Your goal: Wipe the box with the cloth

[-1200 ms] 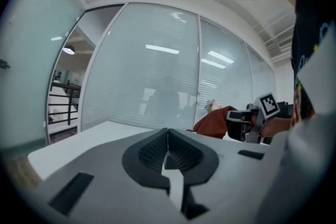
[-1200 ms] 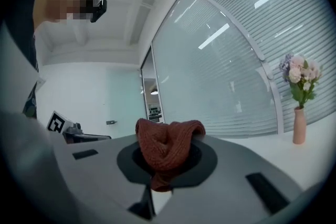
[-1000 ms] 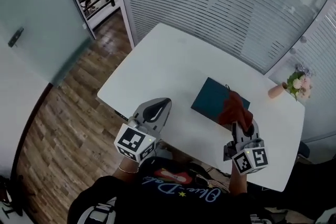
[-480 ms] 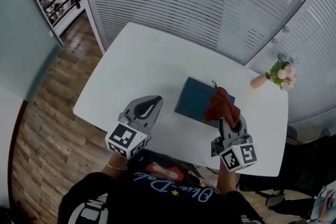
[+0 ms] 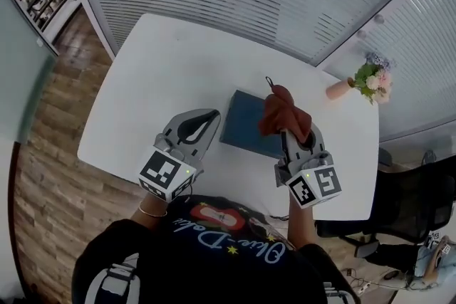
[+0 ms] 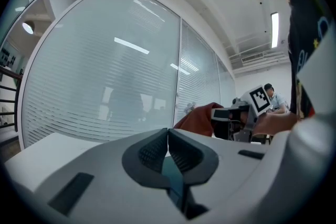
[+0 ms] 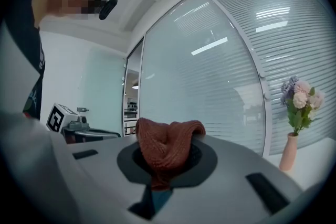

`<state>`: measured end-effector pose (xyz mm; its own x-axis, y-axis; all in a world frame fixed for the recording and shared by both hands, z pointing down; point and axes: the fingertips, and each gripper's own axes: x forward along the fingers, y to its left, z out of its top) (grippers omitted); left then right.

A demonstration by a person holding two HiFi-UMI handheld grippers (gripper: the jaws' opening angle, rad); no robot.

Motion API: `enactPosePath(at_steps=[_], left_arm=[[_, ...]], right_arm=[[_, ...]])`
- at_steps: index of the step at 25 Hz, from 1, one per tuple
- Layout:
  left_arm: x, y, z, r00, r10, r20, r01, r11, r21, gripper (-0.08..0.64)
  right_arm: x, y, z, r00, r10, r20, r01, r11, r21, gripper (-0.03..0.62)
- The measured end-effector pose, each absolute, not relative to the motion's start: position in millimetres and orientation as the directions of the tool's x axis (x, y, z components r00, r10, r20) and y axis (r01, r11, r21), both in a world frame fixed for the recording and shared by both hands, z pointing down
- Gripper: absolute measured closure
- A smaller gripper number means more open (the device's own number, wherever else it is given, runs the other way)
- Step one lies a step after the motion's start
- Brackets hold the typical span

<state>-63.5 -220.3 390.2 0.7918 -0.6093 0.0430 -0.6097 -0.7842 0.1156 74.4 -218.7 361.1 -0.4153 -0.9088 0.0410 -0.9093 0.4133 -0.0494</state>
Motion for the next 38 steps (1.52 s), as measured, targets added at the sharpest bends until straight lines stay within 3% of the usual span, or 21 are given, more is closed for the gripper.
enactPosePath(at_steps=[10,18,24,38], left_arm=[[-69.7,-249.7,408.3,0.775,-0.628,0.077,-0.631,-0.761,0.15,0.557],[-69.3,-254.8,417.4,0.776,-0.625,0.085,-0.629,-0.757,0.177,0.557],[-79.4,-253.1,416.7,0.77,-0.633,0.079,-0.636,-0.75,0.181,0.557],[-76.3,-245.3,411.2,0.787,-0.614,0.059,-0.613,-0.769,0.181,0.557]], right_arm=[[34.8,-290.9,402.7,-0.482,-0.86,0.168,-0.873,0.489,0.0,0.566],[-1.2,-327.4,486.5,-0.475,-0.747,0.464,-0.749,0.621,0.232,0.566],[-16.7,-329.8,506.3,-0.406,-0.686,0.604,-0.607,0.696,0.383,0.566],[20.6,-322.0,511.1,-0.296,-0.699,0.65,-0.639,0.652,0.41,0.567]])
